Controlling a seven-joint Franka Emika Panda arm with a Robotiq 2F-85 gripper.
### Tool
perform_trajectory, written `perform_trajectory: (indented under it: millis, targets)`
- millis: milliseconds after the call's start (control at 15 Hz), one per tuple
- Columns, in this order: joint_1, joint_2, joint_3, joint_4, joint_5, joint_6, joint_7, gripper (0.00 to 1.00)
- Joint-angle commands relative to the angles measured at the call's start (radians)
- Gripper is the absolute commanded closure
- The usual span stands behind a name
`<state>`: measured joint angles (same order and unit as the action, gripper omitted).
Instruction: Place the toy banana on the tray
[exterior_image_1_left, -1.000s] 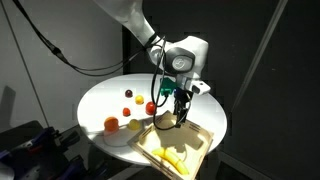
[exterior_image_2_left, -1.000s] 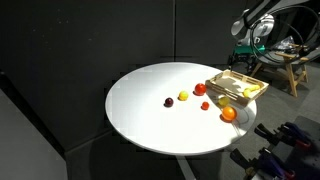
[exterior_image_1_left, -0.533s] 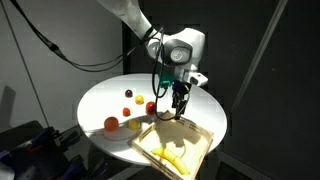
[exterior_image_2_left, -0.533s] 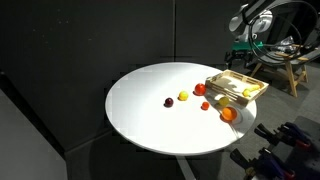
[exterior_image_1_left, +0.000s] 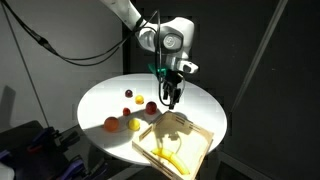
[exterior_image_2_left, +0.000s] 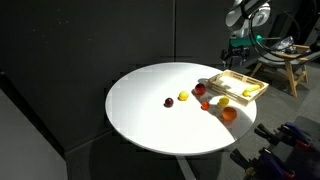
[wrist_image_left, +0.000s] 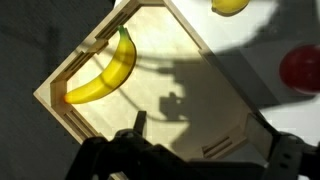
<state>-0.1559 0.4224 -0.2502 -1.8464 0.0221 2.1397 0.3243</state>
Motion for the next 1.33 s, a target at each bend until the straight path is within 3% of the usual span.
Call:
perform_trajectory:
  millis: [0, 600, 1267]
  targets:
    - [0.001, -0.1, 0.013, -0.09, -0.034, -0.014, -0.056, 0.0]
    - [0.001, -0.296, 0.025, -0.261, -0.064, -0.031, -0.115, 0.0]
    - [0.037, -0.42, 0.105, -0.391, -0.069, -0.055, -0.174, 0.0]
